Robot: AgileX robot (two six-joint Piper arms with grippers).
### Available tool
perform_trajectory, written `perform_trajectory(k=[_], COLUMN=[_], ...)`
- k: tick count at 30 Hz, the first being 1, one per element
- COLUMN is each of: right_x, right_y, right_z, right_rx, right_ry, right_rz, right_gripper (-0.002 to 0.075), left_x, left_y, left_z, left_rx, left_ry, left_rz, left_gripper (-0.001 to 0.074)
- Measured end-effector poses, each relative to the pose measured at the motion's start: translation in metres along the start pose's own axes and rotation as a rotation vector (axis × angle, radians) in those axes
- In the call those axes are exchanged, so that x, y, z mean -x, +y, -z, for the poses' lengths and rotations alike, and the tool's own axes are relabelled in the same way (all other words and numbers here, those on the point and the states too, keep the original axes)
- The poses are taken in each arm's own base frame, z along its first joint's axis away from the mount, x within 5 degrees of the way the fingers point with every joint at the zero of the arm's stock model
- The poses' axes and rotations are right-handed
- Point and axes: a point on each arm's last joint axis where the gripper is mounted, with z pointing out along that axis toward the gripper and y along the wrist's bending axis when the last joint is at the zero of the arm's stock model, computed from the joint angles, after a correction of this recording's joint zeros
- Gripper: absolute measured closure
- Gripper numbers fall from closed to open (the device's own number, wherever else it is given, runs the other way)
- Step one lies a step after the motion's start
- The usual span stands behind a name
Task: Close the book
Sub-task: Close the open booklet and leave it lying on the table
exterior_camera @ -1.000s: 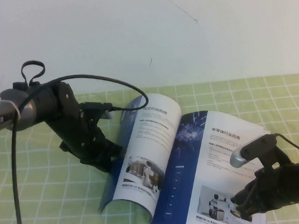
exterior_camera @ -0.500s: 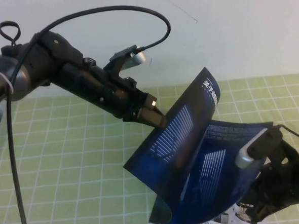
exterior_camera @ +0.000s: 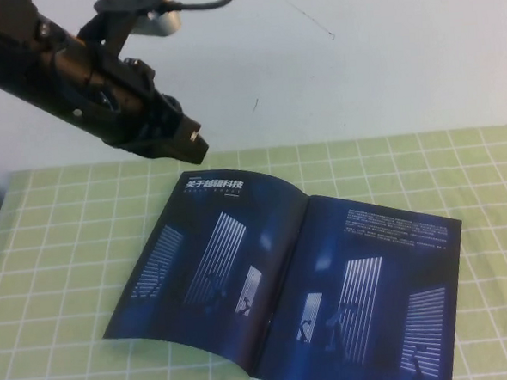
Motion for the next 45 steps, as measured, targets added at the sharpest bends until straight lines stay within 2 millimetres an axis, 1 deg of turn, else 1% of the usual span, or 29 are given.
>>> perform_trajectory(k=[2, 4, 6, 8, 10, 12, 13, 14, 15, 17, 20, 23, 24, 27, 28, 31, 36, 39, 41, 45], right_x=[-0.003, -0.006, -0.006, -0.004, 0.000, 0.008, 0.013, 0.018, 0.023, 0.031, 0.036, 0.032, 0.031, 0.023, 0.021, 0.023, 0.024, 0.025, 0.025, 0.025], right_y=[-0.004, -0.004, -0.003, 0.001, 0.008, 0.015, 0.018, 0.022, 0.025, 0.032, 0.045, 0.057, 0.061, 0.067, 0.069, 0.069, 0.069, 0.068, 0.069, 0.068], right_z=[0.018, 0.032, 0.038, 0.035, 0.023, 0.006, -0.002, -0.016, -0.025, -0.050, -0.095, -0.138, -0.150, -0.177, -0.183, -0.190, -0.194, -0.194, -0.194, -0.194], right_rx=[-0.068, -0.100, -0.098, -0.049, 0.028, 0.117, 0.156, 0.195, 0.225, 0.271, 0.296, 0.299, 0.303, 0.309, 0.312, 0.304, 0.299, 0.298, 0.299, 0.296], right_ry=[-0.078, -0.153, -0.200, -0.255, -0.291, -0.306, -0.308, -0.280, -0.269, -0.224, -0.130, -0.012, 0.024, 0.115, 0.136, 0.142, 0.141, 0.139, 0.139, 0.136], right_rz=[-0.048, -0.118, -0.186, -0.261, -0.321, -0.350, -0.364, -0.340, -0.339, -0.304, -0.253, -0.218, -0.206, -0.200, -0.200, -0.215, -0.221, -0.221, -0.220, -0.222], right_gripper=[0.0729, 0.0729, 0.0729, 0.0729, 0.0729, 0.0729, 0.0729, 0.0729, 0.0729, 0.0729, 0.0729, 0.0729, 0.0729, 0.0729, 0.0729, 0.0729, 0.0729, 0.0729, 0.0729, 0.0729], left_x=[0.003, 0.003, -0.001, -0.009, -0.019, -0.033, -0.038, -0.046, -0.053, -0.064, -0.070, -0.069, -0.068, -0.068, -0.069, -0.071, -0.082, -0.085, -0.087, -0.089], left_y=[-0.007, -0.007, 0.001, 0.015, 0.034, 0.055, 0.063, 0.071, 0.078, 0.087, 0.095, 0.102, 0.104, 0.113, 0.115, 0.123, 0.138, 0.147, 0.150, 0.151], left_z=[0.004, 0.005, 0.003, -0.004, -0.011, -0.025, -0.033, -0.042, -0.051, -0.066, -0.083, -0.093, -0.097, -0.109, -0.113, -0.124, -0.141, -0.138, -0.135, -0.134], left_rx=[-0.046, -0.043, 0.037, 0.168, 0.292, 0.363, 0.372, 0.375, 0.376, 0.369, 0.364, 0.376, 0.382, 0.397, 0.401, 0.415, 0.488, 0.592, 0.652, 0.684], left_ry=[-0.038, -0.041, -0.014, 0.024, 0.050, 0.074, 0.084, 0.108, 0.134, 0.182, 0.203, 0.170, 0.157, 0.131, 0.127, 0.127, 0.175, 0.187, 0.180, 0.187], left_rz=[-0.011, -0.017, -0.008, 0.044, 0.108, 0.182, 0.212, 0.247, 0.274, 0.306, 0.324, 0.328, 0.328, 0.323, 0.321, 0.311, 0.305, 0.335, 0.393, 0.451], left_gripper=[0.0738, 0.0738, 0.0738, 0.0738, 0.0738, 0.0738, 0.0738, 0.0738, 0.0738, 0.0738, 0.0738, 0.0738, 0.0738, 0.0738, 0.0738, 0.0738, 0.0738, 0.0738, 0.0738, 0.0738])
